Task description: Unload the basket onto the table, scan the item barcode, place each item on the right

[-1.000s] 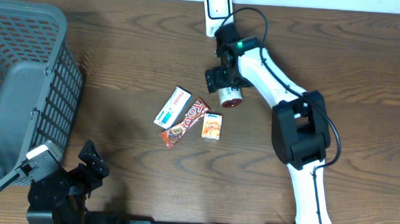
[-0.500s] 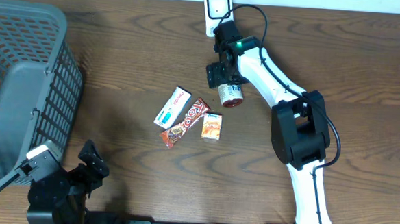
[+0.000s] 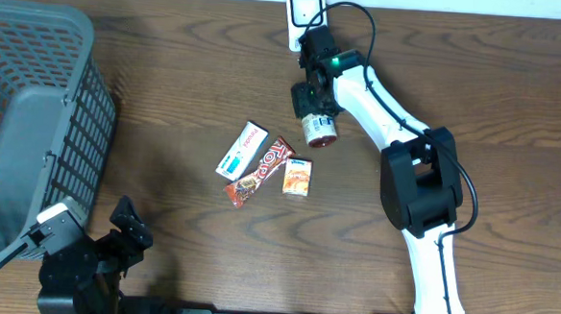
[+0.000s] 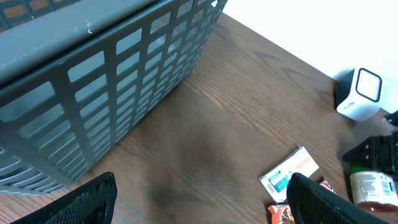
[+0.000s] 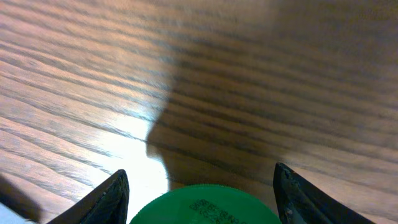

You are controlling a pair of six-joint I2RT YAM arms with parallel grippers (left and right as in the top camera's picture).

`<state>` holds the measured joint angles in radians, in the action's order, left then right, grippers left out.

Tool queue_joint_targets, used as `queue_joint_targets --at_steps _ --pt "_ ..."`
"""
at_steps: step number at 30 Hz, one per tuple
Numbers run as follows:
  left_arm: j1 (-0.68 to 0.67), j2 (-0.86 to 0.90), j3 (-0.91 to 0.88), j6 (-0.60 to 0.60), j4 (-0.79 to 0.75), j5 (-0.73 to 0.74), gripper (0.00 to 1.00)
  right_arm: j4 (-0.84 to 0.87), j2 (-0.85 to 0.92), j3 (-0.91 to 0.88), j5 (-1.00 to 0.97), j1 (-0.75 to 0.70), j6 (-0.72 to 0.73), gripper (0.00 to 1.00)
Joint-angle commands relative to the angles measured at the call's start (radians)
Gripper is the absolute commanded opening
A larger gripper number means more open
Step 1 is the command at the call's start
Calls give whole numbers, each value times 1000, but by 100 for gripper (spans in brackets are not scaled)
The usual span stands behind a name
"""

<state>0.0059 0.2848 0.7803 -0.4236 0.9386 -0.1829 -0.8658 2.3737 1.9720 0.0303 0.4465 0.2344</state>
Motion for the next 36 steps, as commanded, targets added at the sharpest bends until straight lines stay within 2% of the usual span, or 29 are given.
queue_joint_targets --at_steps 1,9,13,16,20,31,36 --pt "5 -4 5 -12 0 -5 88 -14 -13 79 5 0 4 53" --pt "5 -4 5 -12 1 -5 88 -142 -13 225 5 0 4 42" --pt "5 -4 5 -12 1 -5 88 -197 -13 232 5 0 4 35" --pt "5 -4 5 -12 1 -6 88 -210 -13 232 5 0 4 34" --pt "5 -4 5 -12 1 -6 88 -166 -13 232 -3 0 4 35" --pt "5 -4 5 -12 1 -5 88 -8 -13 229 -8 14 4 29" --pt "5 -4 5 -12 1 -6 88 73 -13 229 -79 41 4 29"
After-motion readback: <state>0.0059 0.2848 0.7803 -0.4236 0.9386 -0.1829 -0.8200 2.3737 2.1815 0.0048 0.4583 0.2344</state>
